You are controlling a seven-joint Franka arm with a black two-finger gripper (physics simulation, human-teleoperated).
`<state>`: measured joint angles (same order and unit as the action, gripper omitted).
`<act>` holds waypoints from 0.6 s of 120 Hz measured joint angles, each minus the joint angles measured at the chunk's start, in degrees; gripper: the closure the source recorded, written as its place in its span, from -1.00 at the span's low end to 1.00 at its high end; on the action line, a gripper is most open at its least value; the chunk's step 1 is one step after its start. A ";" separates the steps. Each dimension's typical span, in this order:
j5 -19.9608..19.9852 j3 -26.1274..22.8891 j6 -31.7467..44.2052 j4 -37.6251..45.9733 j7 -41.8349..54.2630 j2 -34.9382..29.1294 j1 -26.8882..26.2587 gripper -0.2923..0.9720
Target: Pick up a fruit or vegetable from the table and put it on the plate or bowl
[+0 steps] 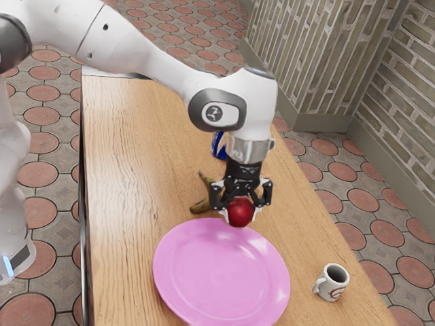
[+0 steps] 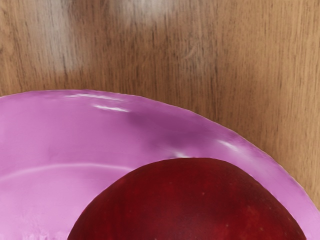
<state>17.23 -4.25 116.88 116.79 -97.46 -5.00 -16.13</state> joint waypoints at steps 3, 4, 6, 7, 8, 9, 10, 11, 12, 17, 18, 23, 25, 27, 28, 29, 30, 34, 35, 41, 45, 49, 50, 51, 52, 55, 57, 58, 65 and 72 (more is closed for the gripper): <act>0.01 -0.03 0.08 -0.73 -0.60 0.46 -1.78 0.24; 0.02 -0.04 0.10 -0.95 -0.80 0.61 -2.33 0.24; 0.03 -0.19 0.15 -1.38 -1.19 0.90 -3.21 0.24; 0.03 -0.39 0.17 -1.56 -1.40 1.04 -3.49 0.24; 0.04 -0.56 0.19 -1.71 -1.60 1.15 -3.79 0.24; 0.04 -0.75 0.21 -1.87 -1.80 1.26 -4.06 0.25; 0.05 -0.91 0.23 -2.01 -2.00 1.35 -4.34 0.25; 0.06 -1.12 0.25 -2.20 -2.21 1.45 -4.55 0.25; 0.06 -1.32 0.27 -2.37 -2.41 1.53 -4.76 0.25; 0.09 -2.49 0.36 -2.99 -3.42 1.81 -5.36 0.24; 0.10 -2.73 0.38 -3.07 -3.62 1.84 -5.44 0.24; 0.13 -3.73 0.57 -3.31 -4.70 1.94 -5.89 0.25; 0.14 -4.00 0.64 -3.35 -5.13 1.94 -6.12 0.25; 0.16 -4.20 0.71 -3.40 -5.54 1.95 -6.38 0.25; 0.16 -4.28 0.74 -3.40 -5.74 1.95 -6.50 0.25; 0.17 -4.35 0.77 -3.42 -5.94 1.95 -6.62 0.25; 0.18 -4.41 0.80 -3.43 -6.13 1.95 -6.73 0.25; 0.18 -4.57 0.91 -3.47 -6.88 1.96 -7.07 0.22; 0.16 -4.60 0.94 -3.48 -7.05 1.96 -7.13 0.17; -0.01 -4.73 1.23 -3.45 -8.08 1.76 -7.10 -0.07; -0.12 -4.73 1.43 -3.42 -8.74 1.65 -6.89 -0.17; -0.24 -4.72 1.61 -3.41 -9.37 1.59 -6.50 -0.25; -0.26 -4.72 1.65 -3.40 -9.52 1.58 -6.39 -0.26; -0.29 -4.72 1.69 -3.40 -9.67 1.56 -6.26 -0.28; -0.32 -4.72 1.73 -3.40 -9.82 1.54 -6.14 -0.29; -0.39 -4.72 1.83 -3.38 -10.25 1.50 -5.77 -0.33; -0.43 -4.71 1.90 -3.36 -10.52 1.47 -5.53 -0.36; -0.45 -4.71 1.93 -3.35 -10.66 1.45 -5.42 -0.37; -0.58 -4.71 2.10 -3.32 -11.55 1.41 -4.78 -0.42; -1.53 -4.51 2.21 -3.17 -12.36 1.38 -4.51 -0.46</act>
<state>15.71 -8.77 119.09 113.62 -109.82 -3.63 -20.65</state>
